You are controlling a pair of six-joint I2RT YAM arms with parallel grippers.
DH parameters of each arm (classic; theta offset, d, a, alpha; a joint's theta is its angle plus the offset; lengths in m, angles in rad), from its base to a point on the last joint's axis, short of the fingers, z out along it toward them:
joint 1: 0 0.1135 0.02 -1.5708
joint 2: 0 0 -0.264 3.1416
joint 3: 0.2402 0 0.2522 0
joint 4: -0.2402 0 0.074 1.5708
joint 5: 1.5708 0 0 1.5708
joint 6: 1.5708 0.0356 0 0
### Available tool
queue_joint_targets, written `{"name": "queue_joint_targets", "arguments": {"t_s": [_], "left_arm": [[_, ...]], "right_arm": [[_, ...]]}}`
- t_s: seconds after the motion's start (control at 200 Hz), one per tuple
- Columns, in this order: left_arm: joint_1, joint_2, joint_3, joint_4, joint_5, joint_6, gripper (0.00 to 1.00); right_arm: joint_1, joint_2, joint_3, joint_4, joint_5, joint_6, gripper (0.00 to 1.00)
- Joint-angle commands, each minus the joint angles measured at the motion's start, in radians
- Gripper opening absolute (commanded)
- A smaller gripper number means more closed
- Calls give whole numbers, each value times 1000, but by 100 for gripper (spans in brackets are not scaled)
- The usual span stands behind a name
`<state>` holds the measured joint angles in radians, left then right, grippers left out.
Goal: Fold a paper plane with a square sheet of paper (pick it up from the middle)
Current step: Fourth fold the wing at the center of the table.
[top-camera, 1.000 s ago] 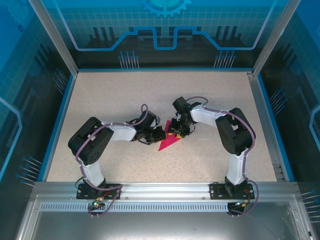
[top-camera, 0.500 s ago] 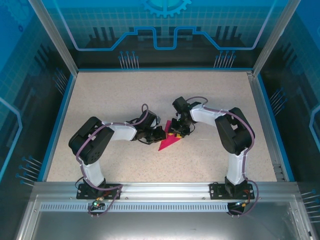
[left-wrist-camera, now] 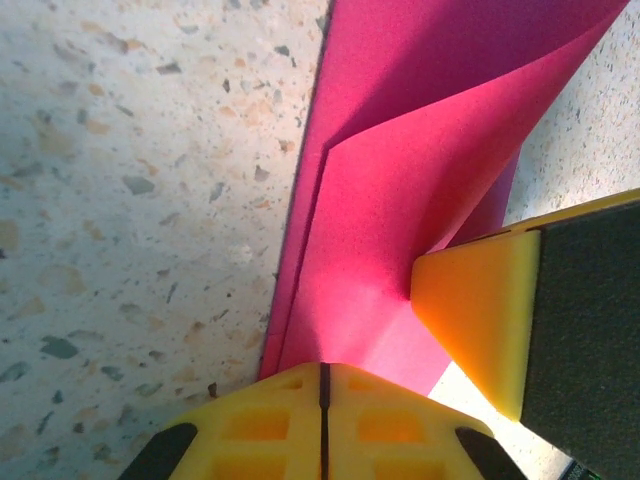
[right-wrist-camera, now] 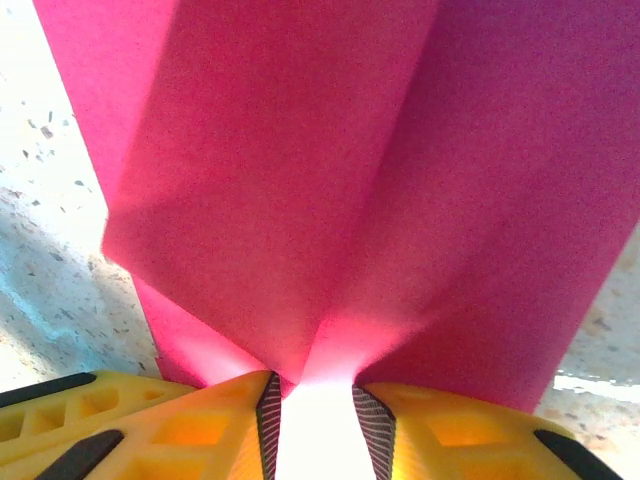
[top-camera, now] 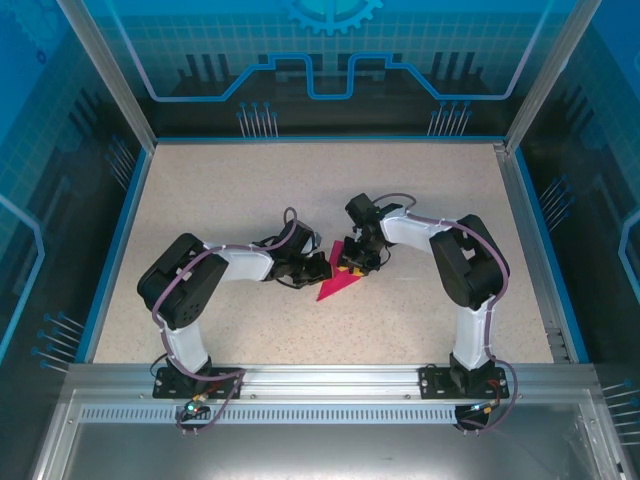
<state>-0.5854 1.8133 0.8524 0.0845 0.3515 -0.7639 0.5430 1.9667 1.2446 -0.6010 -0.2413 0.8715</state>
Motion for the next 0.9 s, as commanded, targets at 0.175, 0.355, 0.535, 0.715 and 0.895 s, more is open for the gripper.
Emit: {"name": "queue_joint_targets", "arguments": {"t_s": [0.175, 0.355, 0.535, 0.715, 0.895], "left_arm": [[6, 24, 25, -96, -10, 37, 4], [7, 18, 7, -120, -5, 58, 3], [7, 26, 2, -121, 10, 64, 2], [7, 35, 5, -134, 20, 71, 0], [6, 37, 12, -145, 18, 64, 0]], "right_arm": [[2, -13, -98, 41, 61, -24, 37], [0, -223, -135, 163, 48, -78, 38], [0, -273, -203, 284, -15, -102, 29], [12, -221, -233, 379, -85, -103, 14], [15, -159, -225, 402, -125, -116, 8]]}}
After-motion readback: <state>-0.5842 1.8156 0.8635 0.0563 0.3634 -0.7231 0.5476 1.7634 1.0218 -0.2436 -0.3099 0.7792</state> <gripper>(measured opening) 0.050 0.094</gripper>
